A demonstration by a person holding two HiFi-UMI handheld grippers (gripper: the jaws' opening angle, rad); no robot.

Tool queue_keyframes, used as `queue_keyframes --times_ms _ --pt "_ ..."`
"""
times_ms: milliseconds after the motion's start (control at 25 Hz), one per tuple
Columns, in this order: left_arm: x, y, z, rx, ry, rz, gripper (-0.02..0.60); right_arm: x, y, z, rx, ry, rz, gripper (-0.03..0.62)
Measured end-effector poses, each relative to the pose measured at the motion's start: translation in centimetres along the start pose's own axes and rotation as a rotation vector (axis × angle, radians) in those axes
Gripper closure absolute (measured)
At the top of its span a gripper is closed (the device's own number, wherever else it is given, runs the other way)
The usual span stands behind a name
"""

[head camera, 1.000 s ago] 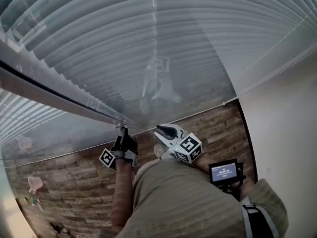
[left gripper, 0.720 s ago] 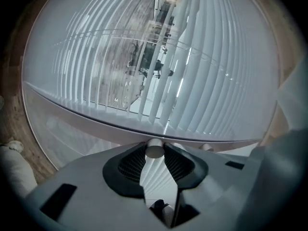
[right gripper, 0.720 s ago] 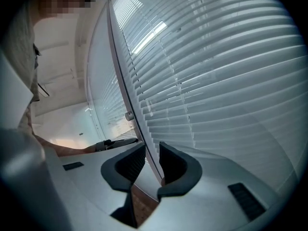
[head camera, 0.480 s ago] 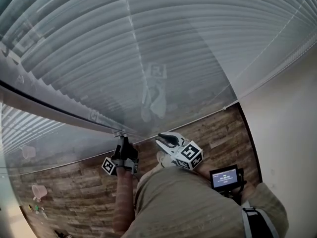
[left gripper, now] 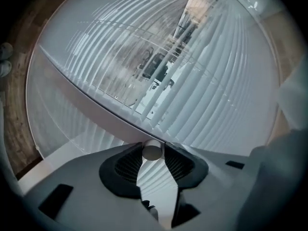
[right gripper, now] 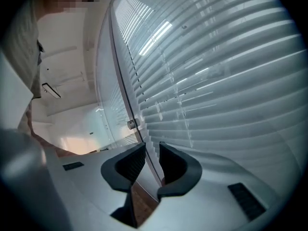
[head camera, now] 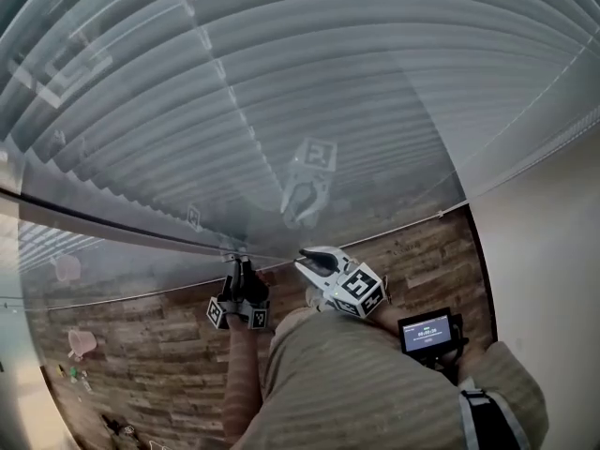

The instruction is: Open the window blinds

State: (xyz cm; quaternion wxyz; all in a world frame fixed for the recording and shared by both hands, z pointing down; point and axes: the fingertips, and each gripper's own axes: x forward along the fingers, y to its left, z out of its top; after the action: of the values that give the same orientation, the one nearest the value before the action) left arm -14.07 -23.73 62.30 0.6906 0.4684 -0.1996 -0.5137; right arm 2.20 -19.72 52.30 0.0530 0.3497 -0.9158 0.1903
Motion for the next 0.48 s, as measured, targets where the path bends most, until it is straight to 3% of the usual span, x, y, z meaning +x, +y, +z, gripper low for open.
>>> queue_keyframes --times_ms 120,240,360,480 --pt "-1.1 -2.5 0.5 0.135 0.012 0.021 0.429 0.9 1.9 0.4 0.001 0.014 0.032 0.497" --pt "-0.9 -3.0 -0.3 0.344 0.043 0.081 0.374 1.2 1.0 -0.2 0.013 0.023 0.068 0.497" --pt "0.8 -0.7 -1.7 0.62 0.108 0.17 0.359 1.0 -1.9 -2.2 0.017 0.013 0.086 0.497" --pt "-0.8 0.7 -2.2 0.986 0.162 0.374 0.359 0.6 -1.3 -3.5 0.016 0.02 0.116 0.497"
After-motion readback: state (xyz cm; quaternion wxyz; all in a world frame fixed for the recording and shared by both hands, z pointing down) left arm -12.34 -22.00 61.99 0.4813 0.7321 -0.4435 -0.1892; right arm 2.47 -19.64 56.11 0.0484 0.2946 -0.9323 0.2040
